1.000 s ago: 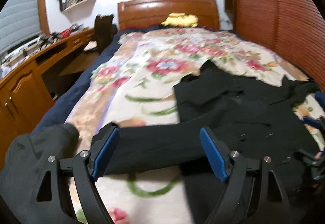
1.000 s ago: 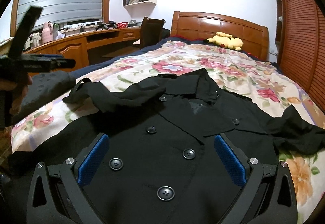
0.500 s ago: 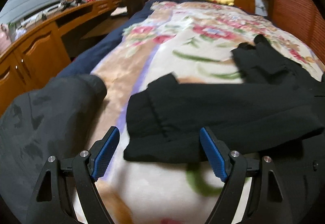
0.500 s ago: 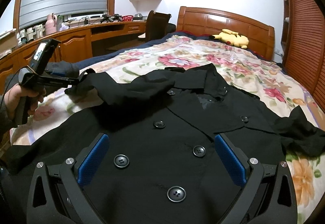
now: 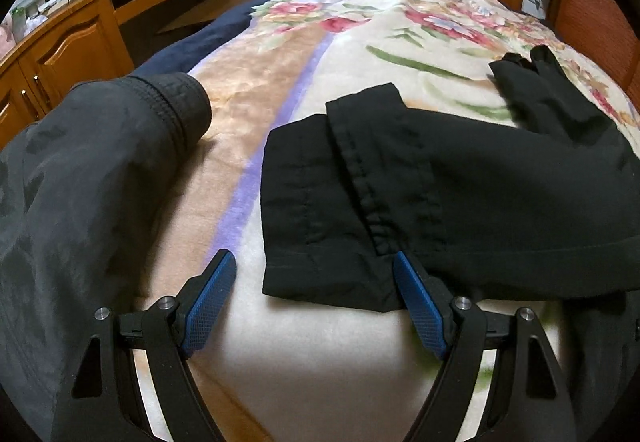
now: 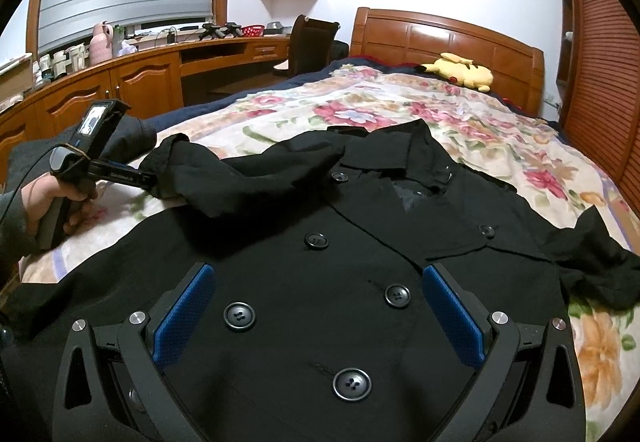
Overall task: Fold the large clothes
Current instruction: 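Grasp the sleeve end again with the left gripper and fold it further inward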
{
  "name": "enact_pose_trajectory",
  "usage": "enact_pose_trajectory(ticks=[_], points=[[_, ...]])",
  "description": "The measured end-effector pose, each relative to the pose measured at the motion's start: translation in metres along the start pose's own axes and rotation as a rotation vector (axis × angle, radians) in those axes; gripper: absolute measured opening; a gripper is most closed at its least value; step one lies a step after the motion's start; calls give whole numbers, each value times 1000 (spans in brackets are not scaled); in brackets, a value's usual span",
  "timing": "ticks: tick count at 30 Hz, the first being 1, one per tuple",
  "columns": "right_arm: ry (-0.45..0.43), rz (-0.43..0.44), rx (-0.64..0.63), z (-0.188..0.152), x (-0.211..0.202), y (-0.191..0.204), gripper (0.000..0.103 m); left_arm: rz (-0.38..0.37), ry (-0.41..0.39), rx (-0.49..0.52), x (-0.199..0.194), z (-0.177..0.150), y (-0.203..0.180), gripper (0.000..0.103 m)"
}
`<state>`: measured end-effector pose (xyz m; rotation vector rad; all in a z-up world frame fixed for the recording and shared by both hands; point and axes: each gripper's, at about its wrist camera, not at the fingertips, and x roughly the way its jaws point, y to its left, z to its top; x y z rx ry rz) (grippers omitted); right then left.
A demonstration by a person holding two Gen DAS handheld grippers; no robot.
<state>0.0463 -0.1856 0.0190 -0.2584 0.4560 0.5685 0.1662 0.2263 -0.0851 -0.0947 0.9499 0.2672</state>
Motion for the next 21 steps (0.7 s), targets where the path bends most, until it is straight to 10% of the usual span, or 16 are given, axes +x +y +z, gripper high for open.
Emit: enact_pose_trajectory(ticks=[8,21], points=[[-6,5,4,0,-1,-4,103,-30,31,30,-14,13,-16,24],[-17,-29,38,-11,-19,-15,103,-168,-300,168,-156,51,-126,16]])
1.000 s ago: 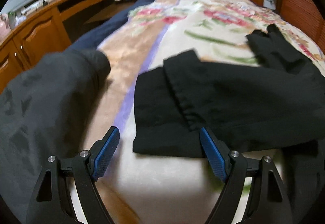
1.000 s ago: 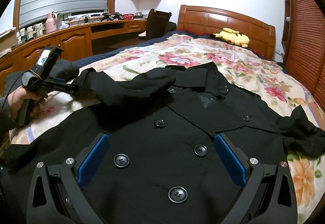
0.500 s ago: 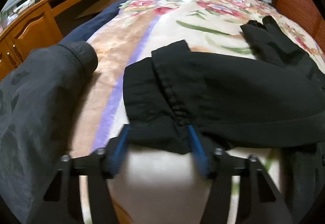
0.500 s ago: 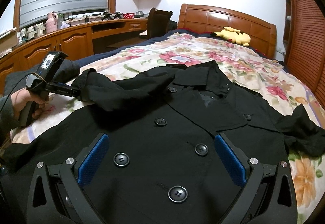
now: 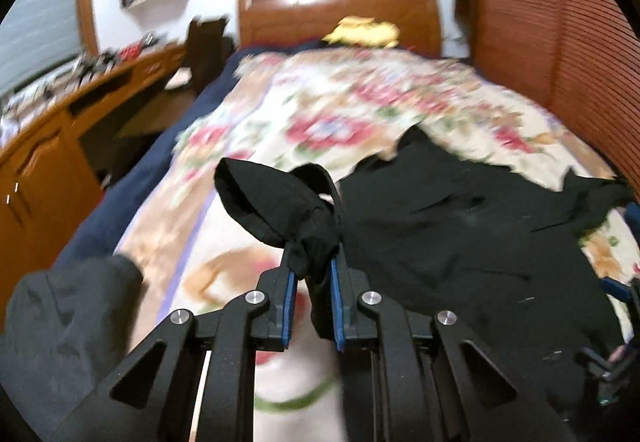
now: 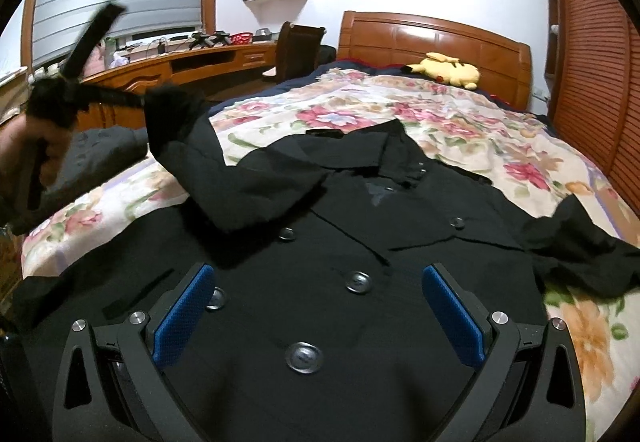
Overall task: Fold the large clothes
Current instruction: 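Grasp the sleeve end again with the left gripper and fold it further inward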
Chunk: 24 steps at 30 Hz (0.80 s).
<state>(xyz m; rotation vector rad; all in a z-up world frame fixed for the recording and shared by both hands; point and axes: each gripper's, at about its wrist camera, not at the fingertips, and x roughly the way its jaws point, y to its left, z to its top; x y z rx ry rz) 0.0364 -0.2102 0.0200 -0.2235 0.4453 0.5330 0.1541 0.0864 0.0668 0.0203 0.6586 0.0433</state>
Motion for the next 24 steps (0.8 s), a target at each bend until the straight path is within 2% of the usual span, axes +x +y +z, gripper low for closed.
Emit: enact_pose_trajectory(ticks=[4,10,15,16,17,18,20,22,24], points=[[1,-31,18,-7,-11,-11,103,-90,-62,59,-27,-2,-39,16],[12,-78,50,-17,-26,-21,103,-197,-96,158,-61,-13,-93,16],[14,-103,87,-20,-40,-21,103,-238,-103,203,-81,-21,-118,17],[13,-106,94,-20,-42,-21,103,-223,-102,210,-84,-23,-122,20],[11,-110,101,-20,-45,-21,103,-212,-100,216,-87,-24,-126,28],[10,-112,108,-21,-48,-21,103,-215,-99,220,-88,-27,-130,40],[9,-117,114,-22,-53,-19,103,-244,-114,223,-94,-33,-129,53],[8,-122,113,-24,-56,-17,103,-242,-130,232,-98,-39,-127,62],[5,-126,113,-26,-59,-15,103,-243,-145,234,-99,-47,-126,77]])
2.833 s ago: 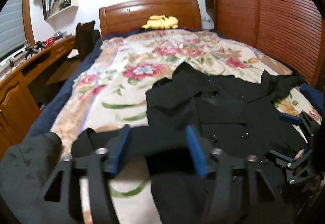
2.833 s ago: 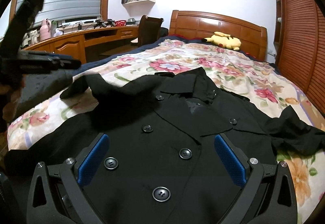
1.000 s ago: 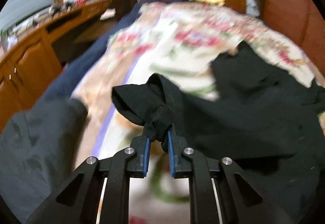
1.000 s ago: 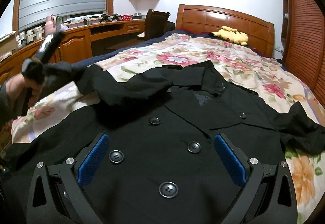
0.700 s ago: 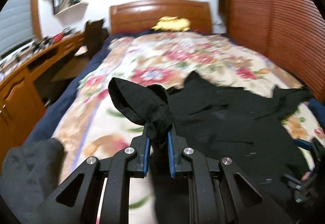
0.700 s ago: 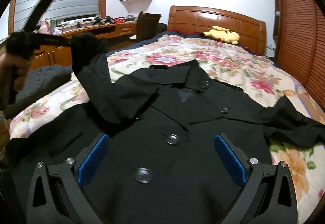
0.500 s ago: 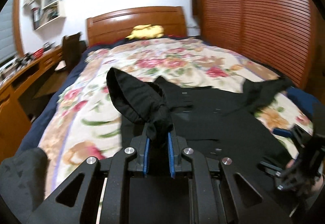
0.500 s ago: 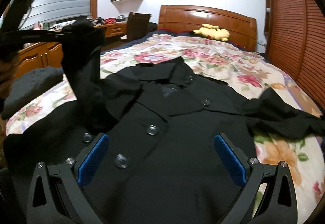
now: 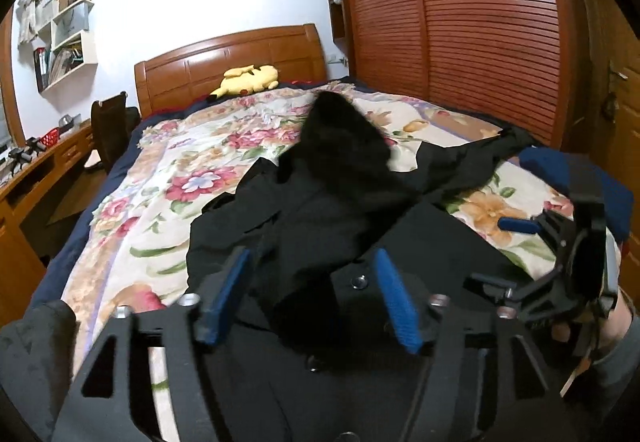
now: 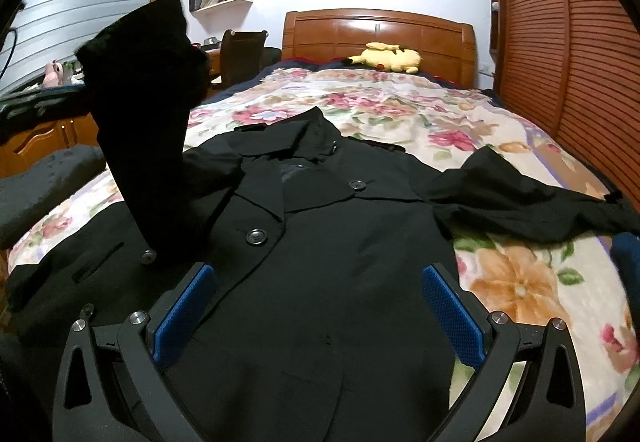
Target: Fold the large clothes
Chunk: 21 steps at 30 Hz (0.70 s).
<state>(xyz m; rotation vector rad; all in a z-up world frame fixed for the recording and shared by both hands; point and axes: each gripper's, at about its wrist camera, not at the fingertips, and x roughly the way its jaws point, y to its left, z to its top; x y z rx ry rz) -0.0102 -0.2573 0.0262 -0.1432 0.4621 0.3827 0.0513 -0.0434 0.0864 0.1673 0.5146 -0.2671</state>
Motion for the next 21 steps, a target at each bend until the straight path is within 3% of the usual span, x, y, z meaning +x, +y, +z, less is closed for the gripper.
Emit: enact_pose_trajectory(ticks=[8,13,21], points=[[-43,2,14,3,-11,0,103,7,-14,-74,-12,-46,24,79],[-77,-1,17,2,-22,4,103,30,19,-125,-12,-68,44,79],[-17,-96,3,-5,-9,-7,103,32,-15,-143,-32,-81,50,79]])
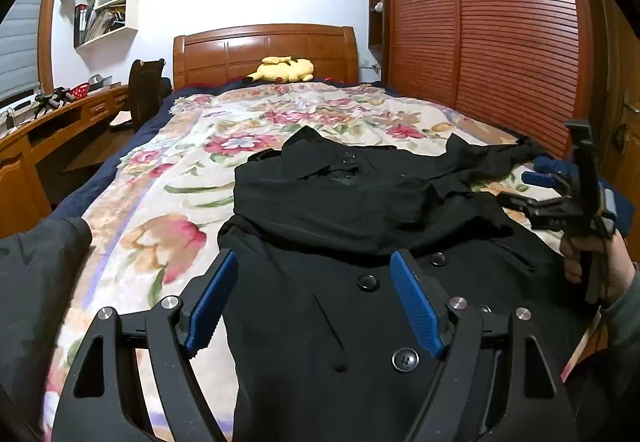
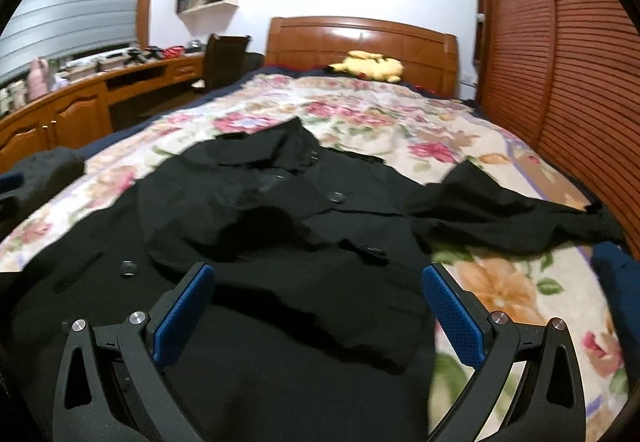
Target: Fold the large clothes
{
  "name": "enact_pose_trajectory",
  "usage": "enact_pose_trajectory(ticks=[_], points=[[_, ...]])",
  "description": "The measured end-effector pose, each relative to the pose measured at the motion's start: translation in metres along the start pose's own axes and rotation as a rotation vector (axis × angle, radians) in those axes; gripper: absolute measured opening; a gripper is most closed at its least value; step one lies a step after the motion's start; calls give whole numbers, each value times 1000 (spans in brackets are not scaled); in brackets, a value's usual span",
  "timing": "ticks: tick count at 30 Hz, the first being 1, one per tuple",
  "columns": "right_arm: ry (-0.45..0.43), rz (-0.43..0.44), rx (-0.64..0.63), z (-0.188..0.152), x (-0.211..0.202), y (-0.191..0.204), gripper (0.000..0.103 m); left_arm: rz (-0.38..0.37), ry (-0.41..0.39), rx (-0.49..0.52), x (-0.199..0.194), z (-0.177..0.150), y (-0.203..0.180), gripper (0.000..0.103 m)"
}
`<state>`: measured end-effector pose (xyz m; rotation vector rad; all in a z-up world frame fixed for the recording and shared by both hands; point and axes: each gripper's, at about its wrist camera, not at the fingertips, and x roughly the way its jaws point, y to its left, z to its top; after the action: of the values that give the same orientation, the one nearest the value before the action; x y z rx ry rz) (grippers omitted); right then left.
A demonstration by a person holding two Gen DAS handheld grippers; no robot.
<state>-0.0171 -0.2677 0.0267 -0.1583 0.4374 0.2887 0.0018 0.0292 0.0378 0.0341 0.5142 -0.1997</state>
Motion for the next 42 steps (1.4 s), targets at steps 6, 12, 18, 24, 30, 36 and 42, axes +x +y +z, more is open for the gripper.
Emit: enact_pose_trajectory(ticks=[6,12,18,24,30,36,42], points=[[11,-57,75,6,1,-31,101,13,8,24,2,-6,-1,79],[71,-52,94,3,22,-41,98,6,17,10,4,-9,1,79],[219,-24,111,5,65,-38,93,4,30,13,8,-13,-2,79],[281,-6,130,3,78,-41,72,-2,36,6,9,-16,-3,79],[274,8,126,1,75,-39,16,-9,39,-9,9,-16,1,79],[140,-25,117,9,34,-39,3,-31,18,-8,5,-13,-5,79],[26,-47,114,5,-16,-40,3,-44,6,-5,8,-10,-11,79]])
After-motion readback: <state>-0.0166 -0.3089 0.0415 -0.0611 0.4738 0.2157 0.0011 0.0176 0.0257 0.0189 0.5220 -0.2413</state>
